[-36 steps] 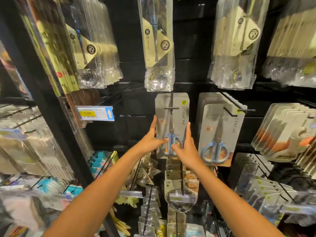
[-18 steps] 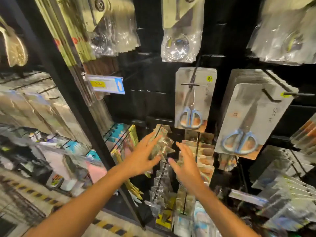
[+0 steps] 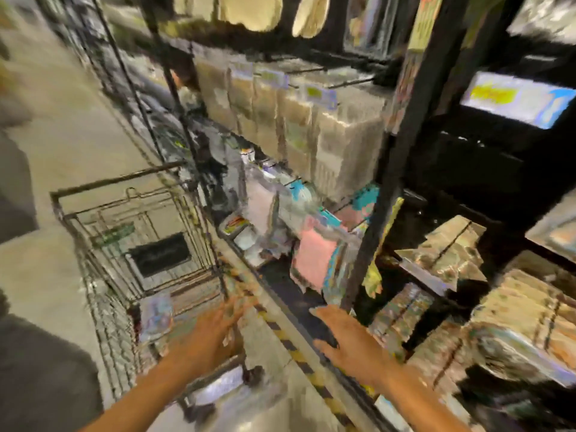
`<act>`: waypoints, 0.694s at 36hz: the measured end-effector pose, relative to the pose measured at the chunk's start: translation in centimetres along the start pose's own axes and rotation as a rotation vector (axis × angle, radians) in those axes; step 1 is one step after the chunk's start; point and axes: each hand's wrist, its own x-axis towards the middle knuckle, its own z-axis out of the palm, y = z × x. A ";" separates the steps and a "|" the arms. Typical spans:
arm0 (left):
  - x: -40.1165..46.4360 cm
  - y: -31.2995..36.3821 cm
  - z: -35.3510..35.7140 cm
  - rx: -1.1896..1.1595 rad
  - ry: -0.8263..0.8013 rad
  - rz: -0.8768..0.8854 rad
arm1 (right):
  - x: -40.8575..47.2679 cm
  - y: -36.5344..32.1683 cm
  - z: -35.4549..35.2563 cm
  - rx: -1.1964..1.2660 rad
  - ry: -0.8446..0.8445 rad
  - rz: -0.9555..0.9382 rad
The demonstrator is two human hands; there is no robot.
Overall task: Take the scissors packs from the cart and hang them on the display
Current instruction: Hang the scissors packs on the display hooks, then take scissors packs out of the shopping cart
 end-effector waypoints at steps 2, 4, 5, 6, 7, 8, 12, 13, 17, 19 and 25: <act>-3.1 -3.0 0.2 -0.009 -0.007 -0.100 | 2.0 -2.9 1.8 -0.031 -0.065 -0.010; -6.2 -5.4 -0.4 -0.006 -0.057 -0.187 | 3.7 -6.2 3.6 0.013 -0.080 -0.020; -7.8 -7.1 -0.2 -0.008 -0.075 -0.222 | 4.5 -7.7 4.7 0.051 -0.089 -0.024; -9.3 -9.1 0.3 -0.024 -0.071 -0.253 | 5.2 -8.9 6.2 0.077 -0.101 -0.036; -10.7 -10.9 0.8 -0.022 -0.065 -0.280 | 6.2 -9.7 7.8 0.079 -0.130 -0.042; -11.8 -12.6 1.1 -0.010 -0.060 -0.314 | 7.0 -10.7 9.3 0.074 -0.155 -0.052; -15.4 -17.5 3.3 -0.147 -0.095 -0.488 | 9.4 -16.0 13.4 0.045 -0.283 -0.045; -16.3 -17.9 3.4 -0.151 -0.092 -0.486 | 9.7 -17.3 14.2 0.017 -0.306 -0.042; -20.0 -18.7 2.9 -0.193 -0.033 -0.540 | 11.5 -19.4 17.4 -0.059 -0.413 -0.051; -21.3 -19.4 3.0 -0.198 0.003 -0.557 | 12.9 -20.2 18.1 -0.093 -0.435 -0.062; -23.3 -22.1 5.1 -0.157 -0.073 -0.580 | 16.7 -23.3 18.1 -0.220 -0.426 -0.124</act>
